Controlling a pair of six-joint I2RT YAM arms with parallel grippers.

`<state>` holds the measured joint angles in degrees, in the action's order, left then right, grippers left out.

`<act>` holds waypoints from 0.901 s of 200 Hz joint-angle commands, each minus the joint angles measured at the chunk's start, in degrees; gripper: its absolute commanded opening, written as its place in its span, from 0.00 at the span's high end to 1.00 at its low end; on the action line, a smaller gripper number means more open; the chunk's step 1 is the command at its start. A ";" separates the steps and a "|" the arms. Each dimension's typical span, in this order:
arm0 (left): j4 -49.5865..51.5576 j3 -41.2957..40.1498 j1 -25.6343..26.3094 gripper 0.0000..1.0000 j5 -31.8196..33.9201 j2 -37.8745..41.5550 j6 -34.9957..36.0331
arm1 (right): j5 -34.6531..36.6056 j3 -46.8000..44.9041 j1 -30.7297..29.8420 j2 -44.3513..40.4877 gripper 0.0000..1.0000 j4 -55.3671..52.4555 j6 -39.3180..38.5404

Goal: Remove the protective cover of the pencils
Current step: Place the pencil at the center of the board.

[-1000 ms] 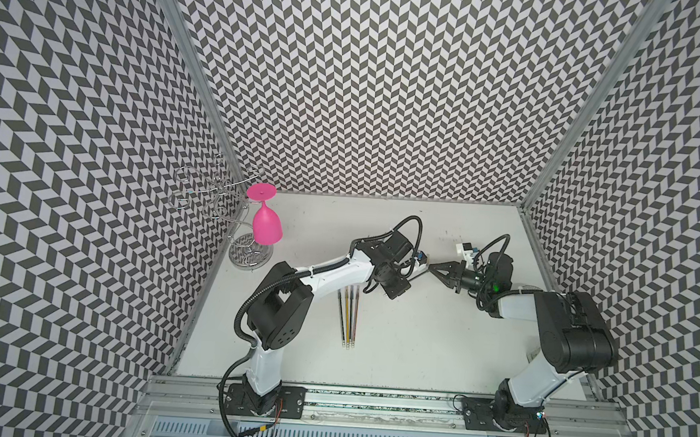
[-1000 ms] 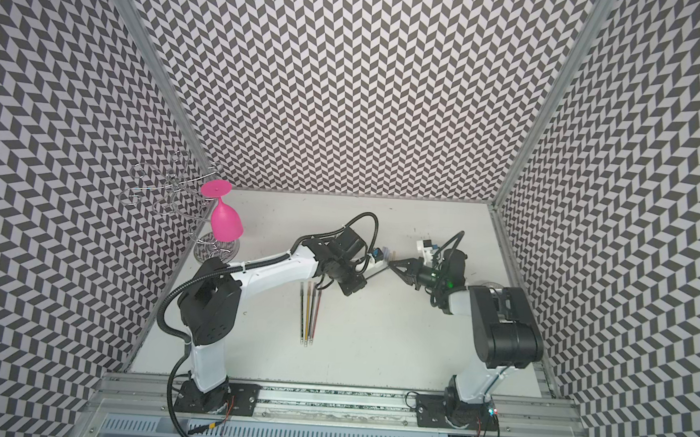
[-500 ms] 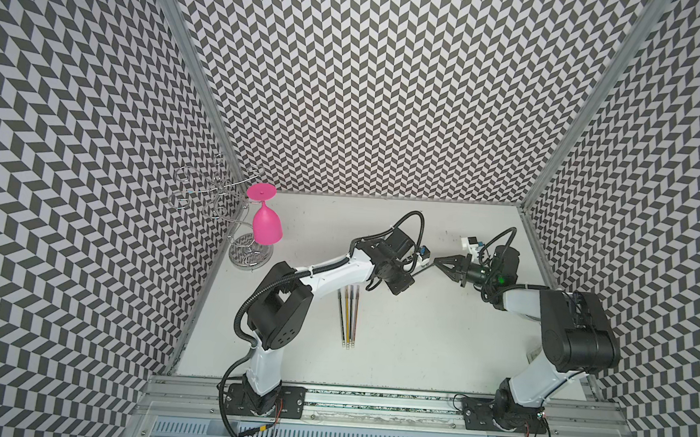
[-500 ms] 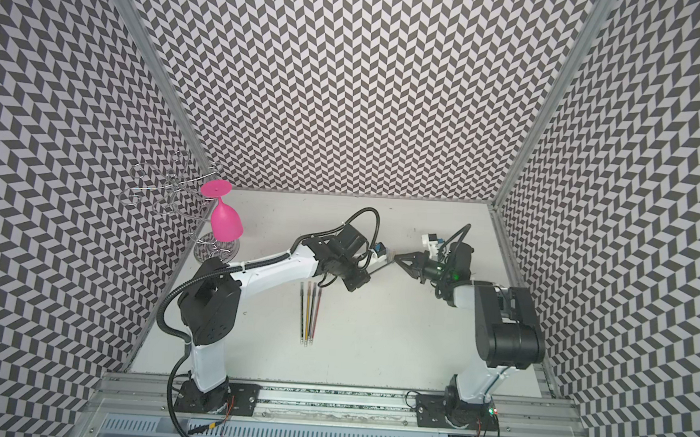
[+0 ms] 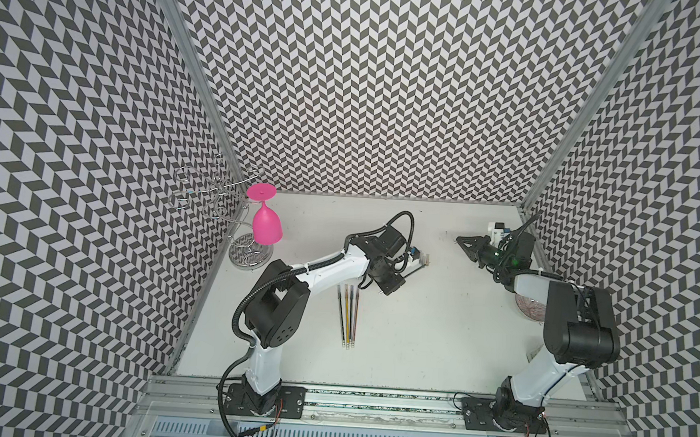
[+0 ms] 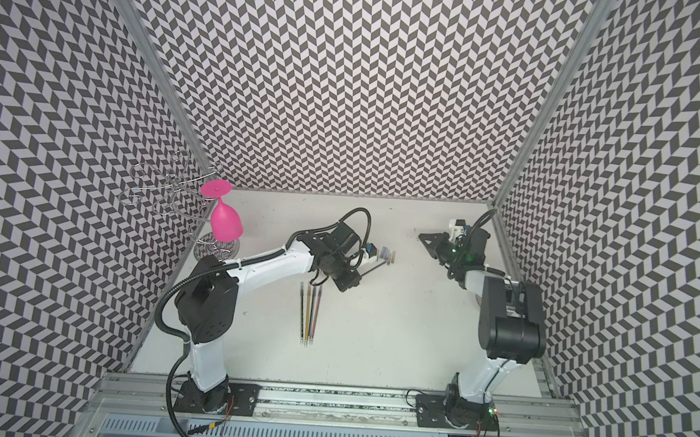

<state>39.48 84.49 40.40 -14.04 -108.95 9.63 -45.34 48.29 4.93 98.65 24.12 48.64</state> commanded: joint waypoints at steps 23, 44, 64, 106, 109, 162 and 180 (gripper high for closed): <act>-9.42 -1.44 -14.41 1.00 -9.60 3.81 -6.70 | 6.27 -7.41 -6.35 -5.42 0.93 -2.59 -12.39; -10.83 -1.68 -19.83 1.00 -11.05 1.94 -9.23 | 9.71 -8.92 -6.69 -6.72 0.93 -5.80 -16.73; -10.00 -0.89 -23.59 1.00 -11.00 -1.51 -10.89 | 9.10 -8.06 -6.69 -7.15 0.93 -5.68 -17.26; -6.93 0.58 -24.32 1.00 -12.56 -7.48 -11.14 | 10.85 -8.39 -6.53 -9.41 0.93 -6.98 -18.52; -6.82 0.58 -24.33 1.00 -12.42 -7.73 -11.17 | 10.71 -8.28 -6.51 -9.33 0.93 -6.94 -18.50; -5.87 0.85 -24.33 1.00 -12.02 -9.85 -12.00 | 9.99 -9.14 -5.95 -9.30 0.93 -6.19 -18.20; -5.24 1.19 -24.32 0.99 -12.43 -10.73 -12.17 | 9.90 -9.14 -5.79 -9.25 0.93 -6.10 -18.17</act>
<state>32.86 84.07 15.77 -25.19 -118.72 -1.85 -35.70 39.53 -1.50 90.72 16.08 31.16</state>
